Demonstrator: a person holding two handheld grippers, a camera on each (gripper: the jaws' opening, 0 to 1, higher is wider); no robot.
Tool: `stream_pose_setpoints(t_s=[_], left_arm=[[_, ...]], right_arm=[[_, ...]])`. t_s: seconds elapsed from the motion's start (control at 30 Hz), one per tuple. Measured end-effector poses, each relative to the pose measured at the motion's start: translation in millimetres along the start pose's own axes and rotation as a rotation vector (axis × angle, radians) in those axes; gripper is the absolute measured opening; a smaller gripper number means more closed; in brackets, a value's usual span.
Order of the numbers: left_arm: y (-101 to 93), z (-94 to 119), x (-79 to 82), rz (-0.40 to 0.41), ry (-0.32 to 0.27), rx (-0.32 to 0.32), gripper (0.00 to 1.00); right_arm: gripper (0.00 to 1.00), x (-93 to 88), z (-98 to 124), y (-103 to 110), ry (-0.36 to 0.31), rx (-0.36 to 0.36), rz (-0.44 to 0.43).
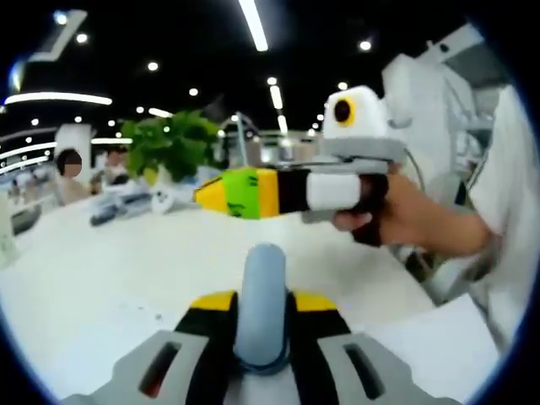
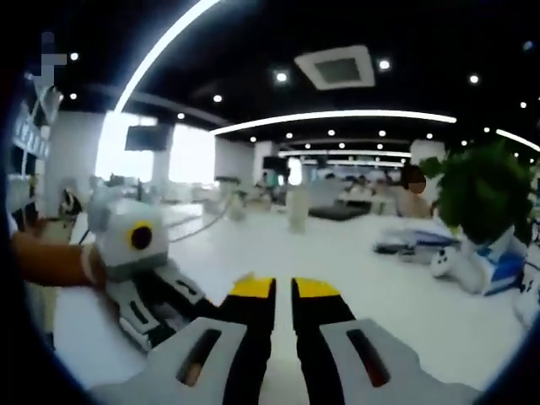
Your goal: Pick up the paper insert the paper into the punch align the paper edges press the punch to punch holes
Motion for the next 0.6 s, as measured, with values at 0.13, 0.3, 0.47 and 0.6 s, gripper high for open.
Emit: stream_pose_setpoints(t_s=[0.13, 0.3, 0.47, 0.6], left_arm=[[-0.2, 0, 0.1, -0.003, -0.001, 0.0, 0.26], [-0.1, -1, 0.4, 0.0, -0.001, 0.001, 0.29], [-1.5, -1, 1.0, -0.007, -0.004, -0.008, 0.36], [-2.7, 0, 2.8, 0.003, -0.011, -0.018, 0.42]], right_arm=[[0.11, -14.0, 11, -20, -0.03, 0.005, -0.102], [0.11, -33.7, 20, -28, -0.03, -0.004, -0.171], [0.11, -32.6, 16, -19, -0.024, 0.033, -0.152], [0.11, -33.8, 16, -17, -0.014, 0.037, -0.136]])
Point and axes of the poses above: the point that each gripper's makers call its tool centre point, and the gripper's own axes: z roughly backward along the fingers, y roughly to its left, x roughly out of its top, the point moved 1 cm from there along z, roughly backward along the fingers, and after that the axes turned 13 degrees about x, right-handed, at the moved point
